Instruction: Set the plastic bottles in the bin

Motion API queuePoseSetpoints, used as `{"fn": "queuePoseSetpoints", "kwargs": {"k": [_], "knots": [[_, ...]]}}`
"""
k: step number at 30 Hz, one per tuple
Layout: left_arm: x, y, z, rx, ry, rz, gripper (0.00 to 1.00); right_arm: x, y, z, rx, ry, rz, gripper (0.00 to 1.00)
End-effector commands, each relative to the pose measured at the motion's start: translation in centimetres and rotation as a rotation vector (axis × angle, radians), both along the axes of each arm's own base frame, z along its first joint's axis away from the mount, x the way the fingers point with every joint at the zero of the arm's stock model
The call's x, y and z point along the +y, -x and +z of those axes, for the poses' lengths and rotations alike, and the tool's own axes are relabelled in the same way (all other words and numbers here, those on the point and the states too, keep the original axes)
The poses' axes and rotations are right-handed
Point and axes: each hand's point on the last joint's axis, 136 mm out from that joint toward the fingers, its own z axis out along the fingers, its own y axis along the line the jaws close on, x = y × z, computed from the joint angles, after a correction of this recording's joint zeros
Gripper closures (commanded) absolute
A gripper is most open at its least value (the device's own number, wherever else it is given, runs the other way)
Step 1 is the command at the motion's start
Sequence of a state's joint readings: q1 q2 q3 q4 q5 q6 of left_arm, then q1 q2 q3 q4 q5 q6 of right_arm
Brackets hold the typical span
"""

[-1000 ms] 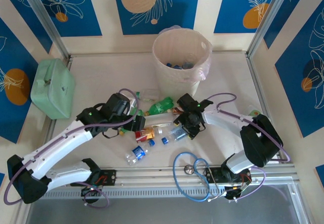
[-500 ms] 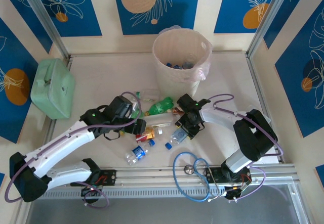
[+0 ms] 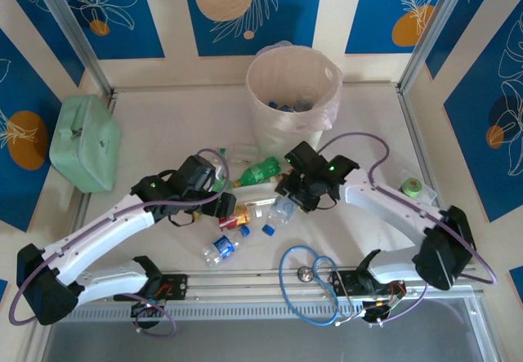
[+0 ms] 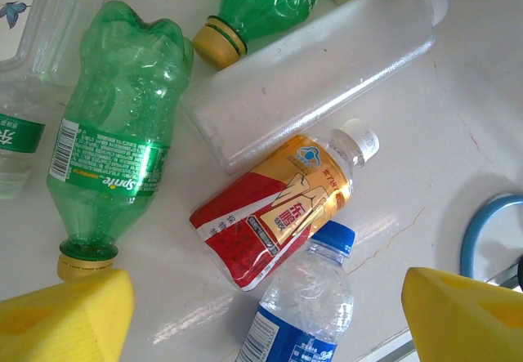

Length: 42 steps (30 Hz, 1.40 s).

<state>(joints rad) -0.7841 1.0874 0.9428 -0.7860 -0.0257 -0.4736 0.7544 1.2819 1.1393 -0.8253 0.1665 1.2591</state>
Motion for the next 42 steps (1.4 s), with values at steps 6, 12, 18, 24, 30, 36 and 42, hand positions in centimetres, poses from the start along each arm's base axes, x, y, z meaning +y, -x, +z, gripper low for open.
{"fn": "queuePoseSetpoints", "kwargs": {"k": [6, 12, 18, 24, 30, 36, 42], "knots": [[-0.1, 1.1, -0.7, 0.043, -0.017, -0.03, 0.15, -0.8, -4.9, 14.8, -0.444, -0.084, 0.077, 0.43], [-0.1, 1.9, -1.6, 0.073, -0.051, -0.05, 0.16, -3.3, -10.6, 21.5, -0.62, -0.124, -0.016, 0.43], [-0.2, 2.7, -2.2, 0.086, -0.075, -0.074, 0.15, -6.2, -15.8, 23.6, -0.664, -0.176, -0.144, 0.43], [-0.2, 3.8, -3.4, 0.128, -0.092, -0.105, 0.13, -7.8, -19.4, 23.7, -0.666, -0.175, -0.205, 0.43], [0.0, 5.6, -5.2, 0.193, -0.145, -0.157, 0.09, -8.0, -22.0, 22.1, -0.61, -0.17, -0.203, 0.34], [0.0, 6.2, -5.4, 0.196, -0.15, -0.164, 0.0, -8.0, -22.4, 22.0, -0.611, -0.164, -0.194, 0.26], [-0.1, 6.8, -6.2, 0.223, -0.175, -0.174, 0.0, -8.0, -20.6, 23.5, -0.644, -0.174, -0.167, 0.25]]}}
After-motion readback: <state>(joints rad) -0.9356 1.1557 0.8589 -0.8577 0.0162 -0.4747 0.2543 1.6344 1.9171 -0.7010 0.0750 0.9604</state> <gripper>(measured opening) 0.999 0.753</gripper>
